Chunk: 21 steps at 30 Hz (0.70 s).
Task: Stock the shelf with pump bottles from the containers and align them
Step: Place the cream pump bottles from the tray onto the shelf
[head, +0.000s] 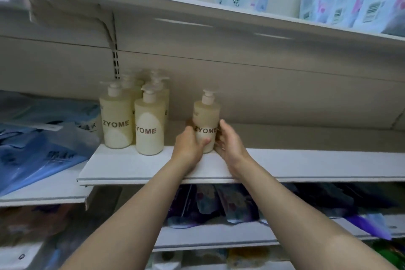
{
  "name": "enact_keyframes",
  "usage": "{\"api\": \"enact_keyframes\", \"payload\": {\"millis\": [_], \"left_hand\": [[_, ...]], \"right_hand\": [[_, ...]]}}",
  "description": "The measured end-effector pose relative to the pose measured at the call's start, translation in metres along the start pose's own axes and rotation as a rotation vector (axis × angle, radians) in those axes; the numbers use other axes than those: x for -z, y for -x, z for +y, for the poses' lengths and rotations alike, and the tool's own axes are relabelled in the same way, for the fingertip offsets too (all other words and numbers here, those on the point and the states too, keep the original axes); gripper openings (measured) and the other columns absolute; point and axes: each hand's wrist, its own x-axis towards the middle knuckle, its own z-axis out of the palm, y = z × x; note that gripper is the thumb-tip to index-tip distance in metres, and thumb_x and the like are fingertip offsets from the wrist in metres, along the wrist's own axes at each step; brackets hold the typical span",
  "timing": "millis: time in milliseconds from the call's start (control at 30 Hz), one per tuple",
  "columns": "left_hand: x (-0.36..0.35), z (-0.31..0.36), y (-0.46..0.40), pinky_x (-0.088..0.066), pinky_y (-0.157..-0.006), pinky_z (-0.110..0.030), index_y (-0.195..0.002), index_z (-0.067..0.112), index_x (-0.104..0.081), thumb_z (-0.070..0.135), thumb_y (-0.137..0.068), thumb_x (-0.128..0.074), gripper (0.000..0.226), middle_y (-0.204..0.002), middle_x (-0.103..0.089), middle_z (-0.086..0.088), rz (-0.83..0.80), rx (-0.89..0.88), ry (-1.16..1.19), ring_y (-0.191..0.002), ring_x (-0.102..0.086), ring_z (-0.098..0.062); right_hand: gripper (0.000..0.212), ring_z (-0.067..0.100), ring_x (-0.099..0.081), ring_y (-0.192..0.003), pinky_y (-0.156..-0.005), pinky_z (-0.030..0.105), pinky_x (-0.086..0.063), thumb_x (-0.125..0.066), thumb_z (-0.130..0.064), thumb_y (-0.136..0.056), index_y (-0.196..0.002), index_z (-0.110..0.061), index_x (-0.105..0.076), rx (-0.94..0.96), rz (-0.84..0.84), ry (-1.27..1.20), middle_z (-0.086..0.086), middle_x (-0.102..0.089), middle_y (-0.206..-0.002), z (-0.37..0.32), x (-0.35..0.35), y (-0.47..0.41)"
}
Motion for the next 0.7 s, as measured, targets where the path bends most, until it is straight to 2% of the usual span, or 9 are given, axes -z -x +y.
{"api": "enact_keyframes", "payload": {"millis": [67, 100, 167, 233, 267, 367, 400, 600, 700], "left_hand": [[-0.007, -0.002, -0.017, -0.045, -0.083, -0.03, -0.111, 0.008, -0.059, 0.025, -0.092, -0.066, 0.026, -0.12, -0.065, -0.013, 0.002, 0.055, -0.033, -0.102, -0.06, -0.028], [-0.011, -0.003, -0.025, -0.047, -0.088, -0.031, -0.118, 0.005, -0.061, 0.021, -0.093, -0.064, 0.03, -0.124, -0.064, -0.015, -0.005, 0.086, -0.048, -0.11, -0.06, -0.031], [-0.015, -0.002, -0.041, -0.047, -0.098, -0.035, -0.131, 0.007, -0.055, 0.016, -0.092, -0.063, 0.041, -0.13, -0.062, -0.015, 0.018, 0.129, -0.015, -0.118, -0.058, -0.033], [-0.017, 0.0, -0.057, -0.045, -0.1, -0.035, -0.139, 0.016, -0.046, 0.013, -0.087, -0.07, 0.057, -0.135, -0.058, -0.011, 0.087, 0.122, 0.098, -0.121, -0.056, -0.03], [-0.017, 0.001, -0.065, -0.042, -0.097, -0.03, -0.142, 0.018, -0.041, 0.013, -0.086, -0.071, 0.064, -0.138, -0.056, -0.01, 0.113, 0.106, 0.101, -0.124, -0.054, -0.03], [-0.016, 0.002, -0.085, -0.033, -0.091, -0.022, -0.146, 0.016, -0.034, 0.011, -0.087, -0.069, 0.069, -0.142, -0.052, -0.009, 0.145, 0.07, 0.058, -0.13, -0.049, -0.03], [-0.016, 0.0, -0.092, -0.033, -0.092, -0.021, -0.146, 0.014, -0.034, 0.009, -0.088, -0.068, 0.068, -0.143, -0.051, -0.01, 0.154, 0.052, 0.056, -0.131, -0.048, -0.03], [-0.018, -0.011, -0.111, -0.033, -0.094, -0.021, -0.144, 0.015, -0.039, 0.007, -0.088, -0.068, 0.063, -0.141, -0.053, -0.008, 0.241, 0.0, 0.049, -0.129, -0.05, -0.026], [-0.019, -0.01, -0.11, -0.037, -0.101, -0.028, -0.144, 0.013, -0.04, 0.011, -0.089, -0.068, 0.062, -0.143, -0.052, -0.011, 0.252, 0.059, 0.085, -0.13, -0.049, -0.028]], "right_hand": [[0.04, 0.023, -0.064, -0.116, -0.102, 0.04, -0.05, -0.034, -0.036, -0.106, -0.12, -0.014, -0.064, -0.007, 0.004, 0.023, 0.01, -0.069, -0.122, 0.0, 0.002, -0.021], [0.041, 0.023, -0.064, -0.114, -0.1, 0.04, -0.052, -0.035, -0.039, -0.106, -0.121, -0.015, -0.065, -0.008, 0.007, 0.032, 0.009, -0.07, -0.121, -0.001, 0.003, -0.031], [0.039, 0.014, -0.068, -0.101, -0.082, 0.028, -0.056, -0.04, -0.047, -0.103, -0.115, -0.022, -0.067, -0.017, 0.014, -0.001, 0.001, -0.073, -0.112, 0.0, 0.001, -0.051], [0.033, 0.009, -0.068, -0.091, -0.066, 0.021, -0.055, -0.044, -0.05, -0.101, -0.107, -0.027, -0.067, -0.023, 0.038, -0.026, -0.003, -0.073, -0.105, 0.0, -0.003, -0.073], [0.032, 0.012, -0.068, -0.094, -0.069, 0.023, -0.056, -0.046, -0.05, -0.1, -0.106, -0.026, -0.067, -0.034, 0.049, -0.014, -0.001, -0.072, -0.107, 0.0, -0.007, -0.083], [0.03, 0.023, -0.064, -0.114, -0.101, 0.04, -0.051, -0.048, -0.045, -0.101, -0.111, -0.023, -0.066, -0.018, 0.055, 0.015, 0.007, -0.069, -0.124, 0.001, -0.014, -0.112], [0.029, 0.022, -0.063, -0.116, -0.105, 0.042, -0.048, -0.047, -0.043, -0.102, -0.11, -0.024, -0.068, 0.019, 0.037, 0.015, 0.008, -0.068, -0.126, 0.003, -0.015, -0.119], [0.032, 0.024, -0.068, -0.105, -0.101, 0.05, -0.049, -0.05, -0.048, -0.093, -0.09, -0.031, -0.076, 0.153, 0.036, 0.018, 0.0, -0.076, -0.1, 0.023, -0.013, -0.148], [0.032, 0.023, -0.067, -0.103, -0.098, 0.052, -0.051, -0.046, -0.047, -0.086, -0.08, -0.035, -0.075, 0.197, 0.07, 0.027, -0.002, -0.075, -0.095, 0.024, -0.012, -0.148]]}}
